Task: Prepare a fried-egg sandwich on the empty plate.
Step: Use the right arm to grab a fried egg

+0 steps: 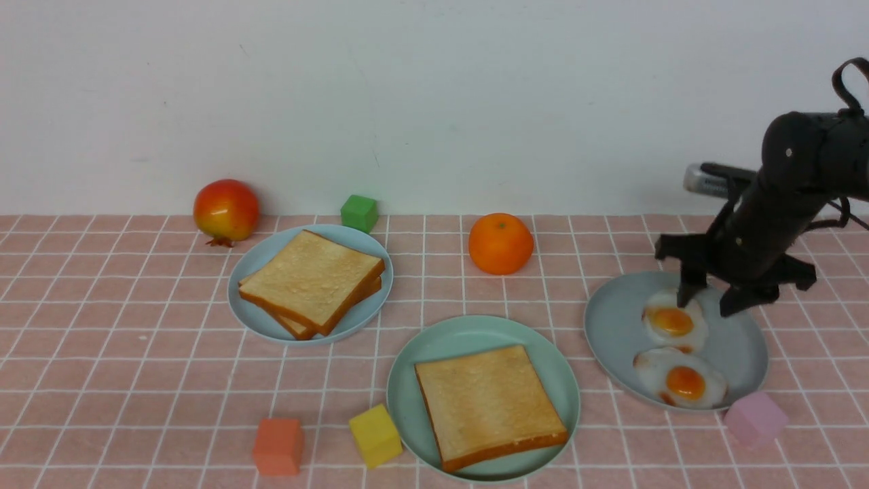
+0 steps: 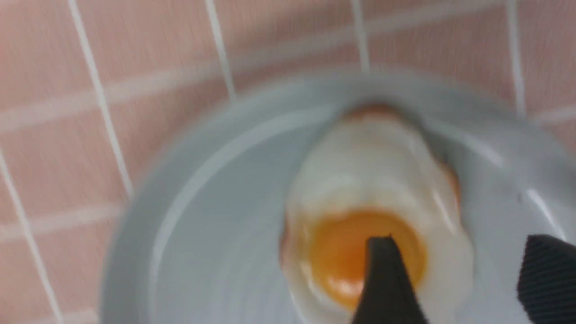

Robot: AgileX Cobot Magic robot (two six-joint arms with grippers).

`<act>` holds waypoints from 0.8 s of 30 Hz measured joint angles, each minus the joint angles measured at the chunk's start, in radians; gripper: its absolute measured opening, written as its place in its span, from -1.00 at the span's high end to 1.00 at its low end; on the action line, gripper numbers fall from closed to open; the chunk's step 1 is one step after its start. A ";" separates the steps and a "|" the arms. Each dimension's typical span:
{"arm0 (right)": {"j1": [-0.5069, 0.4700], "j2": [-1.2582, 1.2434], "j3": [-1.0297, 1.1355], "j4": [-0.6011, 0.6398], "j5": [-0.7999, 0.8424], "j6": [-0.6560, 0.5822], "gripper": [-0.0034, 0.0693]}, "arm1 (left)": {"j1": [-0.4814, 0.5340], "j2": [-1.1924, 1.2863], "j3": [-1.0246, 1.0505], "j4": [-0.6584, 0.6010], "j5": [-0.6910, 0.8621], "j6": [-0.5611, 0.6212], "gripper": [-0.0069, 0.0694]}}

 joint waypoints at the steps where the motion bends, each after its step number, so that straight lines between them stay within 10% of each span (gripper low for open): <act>1: 0.000 0.011 -0.010 0.000 -0.016 0.009 -0.42 | 0.000 0.000 0.000 0.000 0.000 0.000 0.71; 11: 0.000 0.102 -0.078 -0.015 -0.035 0.018 -0.79 | 0.000 0.000 0.000 0.000 0.000 0.000 0.69; 24: 0.001 0.108 -0.086 -0.010 -0.008 -0.054 -0.36 | 0.000 0.000 0.000 0.000 0.000 0.000 0.67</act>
